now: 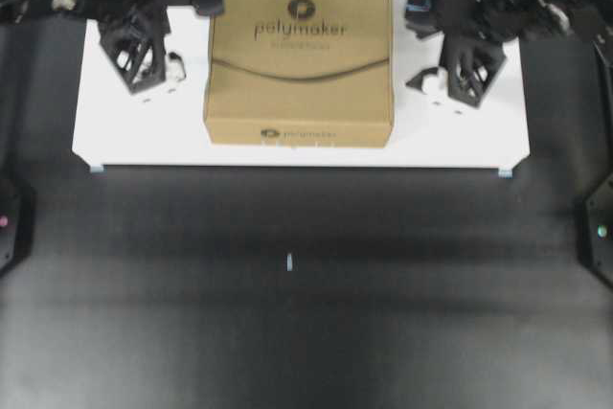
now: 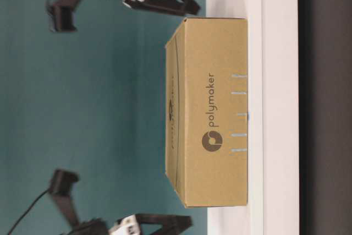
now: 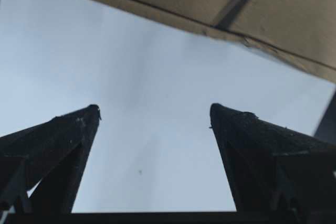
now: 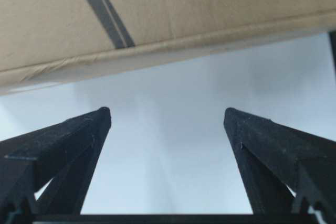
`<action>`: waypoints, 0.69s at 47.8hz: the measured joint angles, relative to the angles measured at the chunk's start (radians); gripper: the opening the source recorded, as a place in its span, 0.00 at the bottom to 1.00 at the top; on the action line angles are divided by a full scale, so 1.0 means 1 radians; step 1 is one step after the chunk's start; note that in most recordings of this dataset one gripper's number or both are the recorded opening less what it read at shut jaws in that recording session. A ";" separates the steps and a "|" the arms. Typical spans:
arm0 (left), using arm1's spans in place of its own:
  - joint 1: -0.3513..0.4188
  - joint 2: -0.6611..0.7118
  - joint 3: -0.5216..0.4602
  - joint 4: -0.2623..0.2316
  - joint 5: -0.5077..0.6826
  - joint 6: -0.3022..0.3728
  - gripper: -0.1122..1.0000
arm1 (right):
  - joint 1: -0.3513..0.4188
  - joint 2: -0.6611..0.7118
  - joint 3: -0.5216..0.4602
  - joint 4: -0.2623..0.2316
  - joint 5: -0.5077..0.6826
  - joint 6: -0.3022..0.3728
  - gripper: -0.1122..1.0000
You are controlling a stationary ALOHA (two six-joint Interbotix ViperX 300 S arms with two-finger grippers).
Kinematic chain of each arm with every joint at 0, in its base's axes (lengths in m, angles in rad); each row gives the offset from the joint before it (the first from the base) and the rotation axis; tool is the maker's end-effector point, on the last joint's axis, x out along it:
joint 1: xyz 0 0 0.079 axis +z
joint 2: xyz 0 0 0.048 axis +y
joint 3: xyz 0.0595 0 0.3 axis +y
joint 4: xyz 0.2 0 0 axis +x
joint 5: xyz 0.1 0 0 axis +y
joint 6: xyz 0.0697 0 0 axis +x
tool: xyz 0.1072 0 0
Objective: Place the cardboard box on the stand after clamping it between your arms.
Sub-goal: 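Release the box and pull both grippers outward away from it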
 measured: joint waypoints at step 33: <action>-0.179 -0.589 0.314 -0.002 -0.368 -0.026 0.84 | 0.170 -0.479 0.304 0.003 -0.295 0.253 0.86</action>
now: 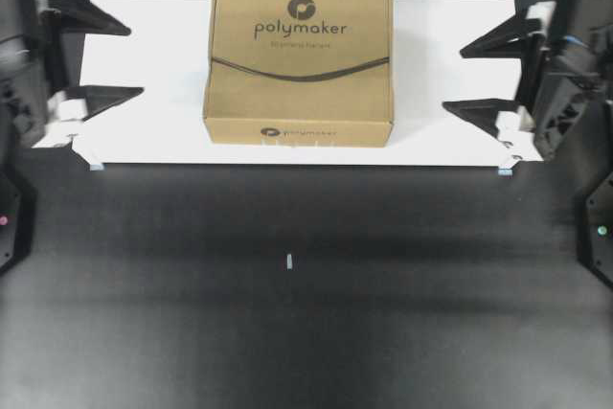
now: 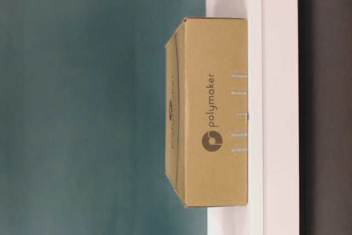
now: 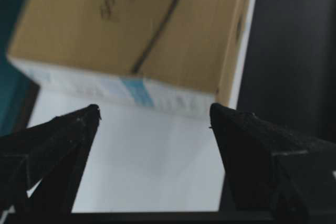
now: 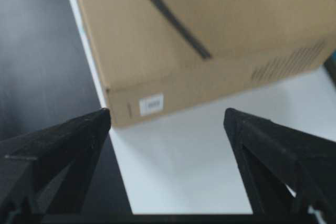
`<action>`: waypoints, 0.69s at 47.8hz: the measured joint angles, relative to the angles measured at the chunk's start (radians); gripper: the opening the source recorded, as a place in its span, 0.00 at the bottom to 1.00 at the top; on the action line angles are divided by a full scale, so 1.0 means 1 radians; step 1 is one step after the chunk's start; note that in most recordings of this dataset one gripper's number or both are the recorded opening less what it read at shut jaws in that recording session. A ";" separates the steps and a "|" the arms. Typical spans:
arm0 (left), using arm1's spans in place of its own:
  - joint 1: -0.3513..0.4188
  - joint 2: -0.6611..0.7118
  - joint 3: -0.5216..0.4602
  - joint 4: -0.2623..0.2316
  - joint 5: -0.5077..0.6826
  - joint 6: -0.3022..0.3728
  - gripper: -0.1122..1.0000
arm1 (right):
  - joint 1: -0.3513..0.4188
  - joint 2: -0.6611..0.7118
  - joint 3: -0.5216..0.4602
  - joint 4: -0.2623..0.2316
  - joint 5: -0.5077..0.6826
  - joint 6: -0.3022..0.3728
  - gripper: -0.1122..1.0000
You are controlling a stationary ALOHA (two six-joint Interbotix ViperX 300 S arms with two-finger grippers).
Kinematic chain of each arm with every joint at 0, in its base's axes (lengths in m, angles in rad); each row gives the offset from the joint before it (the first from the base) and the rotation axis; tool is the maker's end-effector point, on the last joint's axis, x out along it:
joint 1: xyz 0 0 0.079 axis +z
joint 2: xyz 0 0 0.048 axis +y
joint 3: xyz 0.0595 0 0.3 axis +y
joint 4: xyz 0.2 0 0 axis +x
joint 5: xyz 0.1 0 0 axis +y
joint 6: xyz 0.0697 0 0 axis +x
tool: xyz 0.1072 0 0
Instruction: Place the cardboard box on the stand after clamping it between your arms.
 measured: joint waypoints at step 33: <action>-0.239 -0.282 0.118 0.000 -0.035 -0.095 0.84 | 0.259 -0.350 0.120 0.000 -0.075 0.057 0.86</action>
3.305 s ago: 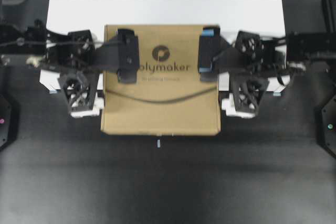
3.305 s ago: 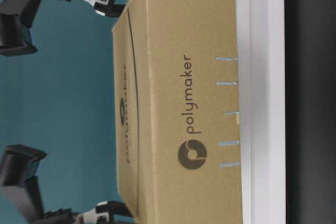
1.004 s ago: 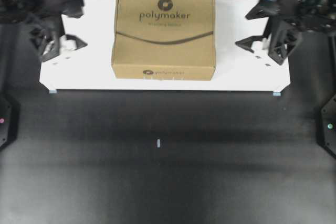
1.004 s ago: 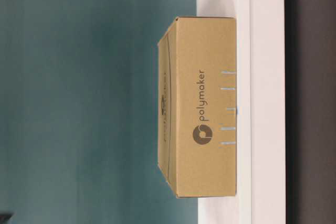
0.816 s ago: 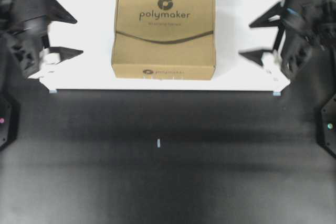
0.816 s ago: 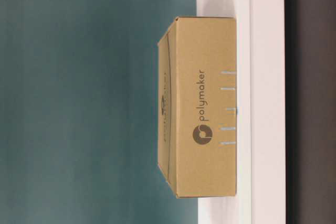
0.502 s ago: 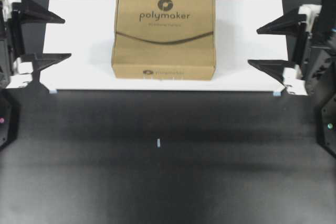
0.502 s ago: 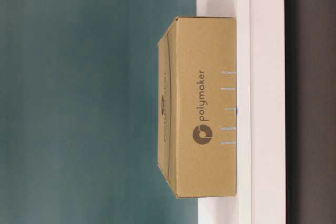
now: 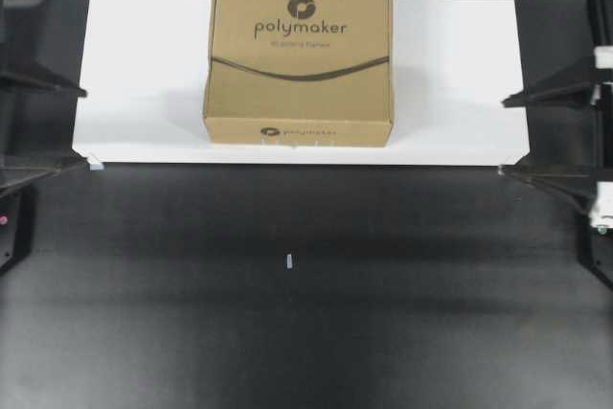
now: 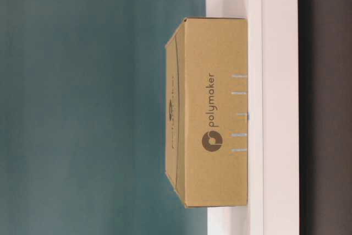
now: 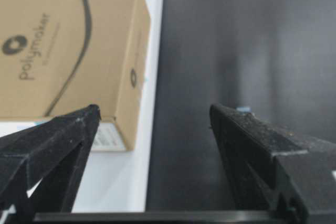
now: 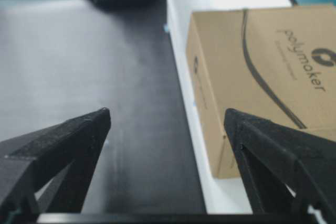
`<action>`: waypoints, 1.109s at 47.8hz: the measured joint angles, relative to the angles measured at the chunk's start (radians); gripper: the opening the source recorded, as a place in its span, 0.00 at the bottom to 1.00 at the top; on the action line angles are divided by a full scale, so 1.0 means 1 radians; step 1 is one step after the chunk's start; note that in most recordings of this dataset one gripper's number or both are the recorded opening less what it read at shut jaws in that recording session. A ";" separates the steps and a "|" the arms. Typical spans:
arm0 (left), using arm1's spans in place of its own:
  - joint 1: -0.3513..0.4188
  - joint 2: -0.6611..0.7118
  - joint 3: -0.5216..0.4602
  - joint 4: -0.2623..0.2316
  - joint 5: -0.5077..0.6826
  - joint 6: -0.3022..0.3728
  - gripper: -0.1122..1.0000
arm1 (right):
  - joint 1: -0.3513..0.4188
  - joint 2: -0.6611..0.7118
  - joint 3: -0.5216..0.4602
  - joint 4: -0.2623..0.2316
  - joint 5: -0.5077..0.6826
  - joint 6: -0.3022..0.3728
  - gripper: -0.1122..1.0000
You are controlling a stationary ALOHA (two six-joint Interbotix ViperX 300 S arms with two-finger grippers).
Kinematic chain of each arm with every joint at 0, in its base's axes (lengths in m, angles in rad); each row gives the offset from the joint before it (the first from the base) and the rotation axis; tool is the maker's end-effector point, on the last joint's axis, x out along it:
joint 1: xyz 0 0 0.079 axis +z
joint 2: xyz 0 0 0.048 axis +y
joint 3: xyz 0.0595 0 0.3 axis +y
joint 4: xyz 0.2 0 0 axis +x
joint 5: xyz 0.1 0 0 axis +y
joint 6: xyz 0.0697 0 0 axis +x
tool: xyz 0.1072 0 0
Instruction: Place the cardboard box on the stand after clamping it between your arms.
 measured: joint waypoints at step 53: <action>-0.003 -0.132 0.084 0.000 -0.017 -0.064 0.84 | 0.003 -0.199 0.103 0.002 -0.063 0.034 0.86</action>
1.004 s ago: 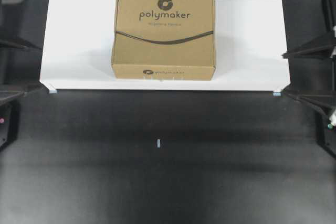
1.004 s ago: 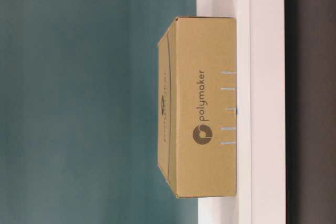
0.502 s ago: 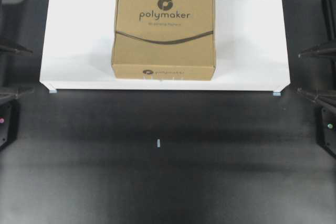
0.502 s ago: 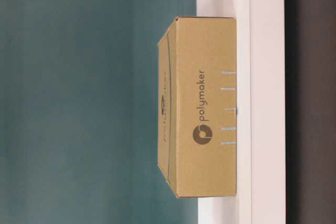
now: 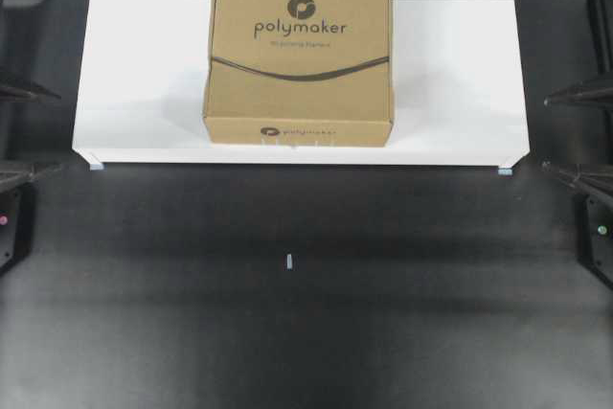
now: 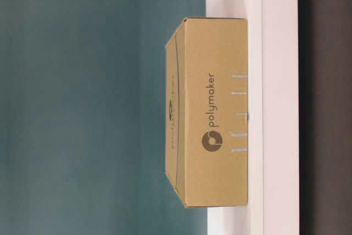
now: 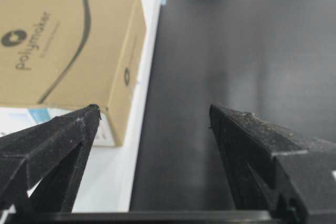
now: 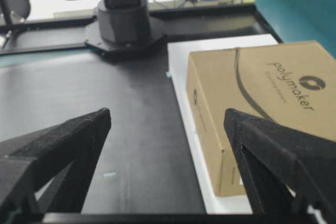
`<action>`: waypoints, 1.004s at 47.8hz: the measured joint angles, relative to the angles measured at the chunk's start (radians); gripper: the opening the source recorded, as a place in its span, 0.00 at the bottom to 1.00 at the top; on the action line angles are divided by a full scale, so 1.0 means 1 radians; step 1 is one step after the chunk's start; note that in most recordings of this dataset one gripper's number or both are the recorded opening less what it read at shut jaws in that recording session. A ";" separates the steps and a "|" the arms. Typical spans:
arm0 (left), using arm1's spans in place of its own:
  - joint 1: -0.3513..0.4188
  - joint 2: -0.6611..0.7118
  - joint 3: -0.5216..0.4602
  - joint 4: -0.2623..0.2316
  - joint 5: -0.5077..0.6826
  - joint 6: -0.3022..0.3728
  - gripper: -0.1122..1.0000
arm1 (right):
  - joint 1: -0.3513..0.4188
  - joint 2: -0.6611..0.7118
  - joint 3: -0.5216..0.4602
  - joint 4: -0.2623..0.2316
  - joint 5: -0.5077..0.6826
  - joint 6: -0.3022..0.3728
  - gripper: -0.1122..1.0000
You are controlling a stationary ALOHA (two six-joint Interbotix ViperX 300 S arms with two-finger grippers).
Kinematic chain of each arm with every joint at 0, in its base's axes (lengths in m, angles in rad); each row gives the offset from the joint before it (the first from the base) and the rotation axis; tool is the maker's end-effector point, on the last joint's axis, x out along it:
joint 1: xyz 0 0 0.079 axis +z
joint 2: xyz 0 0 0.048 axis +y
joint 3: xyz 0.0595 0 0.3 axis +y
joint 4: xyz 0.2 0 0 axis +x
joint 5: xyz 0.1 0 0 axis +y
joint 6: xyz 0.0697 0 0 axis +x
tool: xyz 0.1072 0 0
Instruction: Place the cardboard box on the stand after clamping it between your arms.
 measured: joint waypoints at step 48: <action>0.000 -0.012 0.000 0.000 -0.005 -0.002 0.84 | 0.000 -0.002 0.035 0.000 -0.057 0.000 0.86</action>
